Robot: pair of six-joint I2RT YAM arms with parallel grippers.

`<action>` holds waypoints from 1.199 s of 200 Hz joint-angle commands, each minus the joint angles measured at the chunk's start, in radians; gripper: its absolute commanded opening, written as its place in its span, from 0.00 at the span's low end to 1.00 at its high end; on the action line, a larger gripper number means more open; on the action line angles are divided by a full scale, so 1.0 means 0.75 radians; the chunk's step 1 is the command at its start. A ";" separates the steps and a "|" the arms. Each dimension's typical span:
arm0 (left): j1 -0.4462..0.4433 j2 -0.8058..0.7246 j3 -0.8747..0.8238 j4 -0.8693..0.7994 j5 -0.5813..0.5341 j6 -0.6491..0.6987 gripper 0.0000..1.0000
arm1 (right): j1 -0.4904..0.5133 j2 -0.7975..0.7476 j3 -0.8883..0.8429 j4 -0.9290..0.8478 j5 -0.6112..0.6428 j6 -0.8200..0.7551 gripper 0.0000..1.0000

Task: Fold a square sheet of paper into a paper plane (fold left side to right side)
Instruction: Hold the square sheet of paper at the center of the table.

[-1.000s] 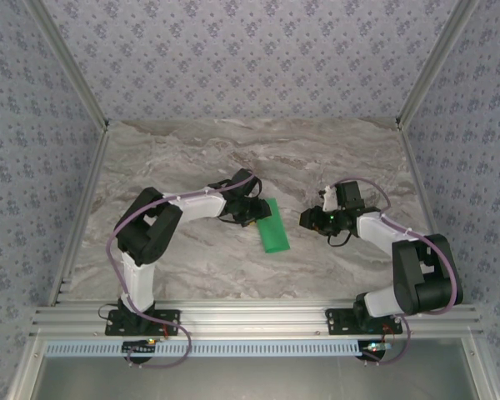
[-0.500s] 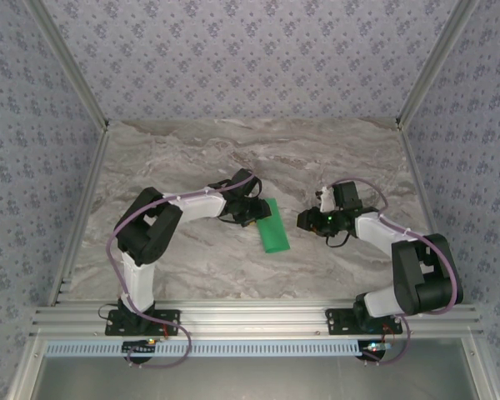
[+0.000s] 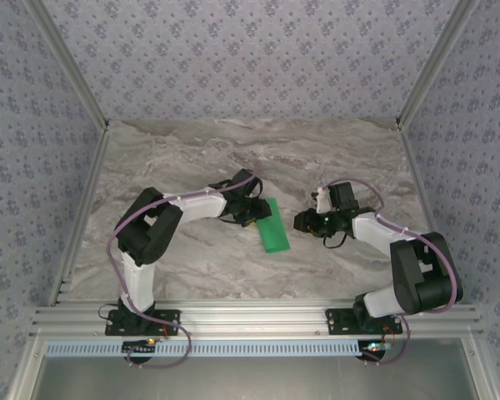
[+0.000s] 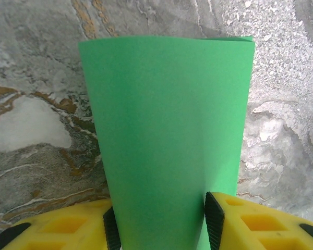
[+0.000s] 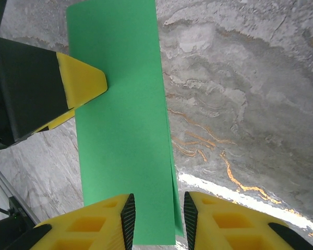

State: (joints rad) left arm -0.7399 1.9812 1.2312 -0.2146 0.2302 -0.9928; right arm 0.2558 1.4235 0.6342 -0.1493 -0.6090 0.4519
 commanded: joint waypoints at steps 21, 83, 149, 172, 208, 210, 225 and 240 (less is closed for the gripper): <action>-0.003 0.181 -0.044 -0.162 -0.184 -0.075 0.49 | 0.030 0.027 0.019 0.022 -0.004 0.010 0.32; -0.002 0.185 -0.043 -0.168 -0.192 -0.075 0.49 | 0.082 0.088 0.044 0.056 -0.047 0.030 0.23; -0.002 0.181 -0.046 -0.168 -0.191 -0.077 0.49 | 0.165 0.199 0.097 0.091 -0.031 0.056 0.16; -0.003 0.181 -0.046 -0.170 -0.192 -0.077 0.49 | 0.174 0.223 0.104 0.098 -0.017 0.058 0.16; -0.003 0.181 -0.044 -0.172 -0.191 -0.075 0.49 | 0.183 0.266 0.118 0.098 -0.007 0.058 0.16; -0.002 0.180 -0.043 -0.172 -0.192 -0.075 0.49 | 0.183 0.267 0.118 0.098 -0.006 0.058 0.16; -0.003 0.180 -0.044 -0.172 -0.192 -0.074 0.49 | 0.185 0.280 0.125 0.094 -0.001 0.055 0.16; -0.003 0.181 -0.042 -0.173 -0.191 -0.073 0.49 | 0.188 0.295 0.130 0.089 0.005 0.052 0.16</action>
State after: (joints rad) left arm -0.7444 1.9900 1.2495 -0.2394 0.2153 -0.9947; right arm 0.3874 1.6199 0.7033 -0.0772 -0.6197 0.4824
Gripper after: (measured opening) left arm 0.489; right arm 0.158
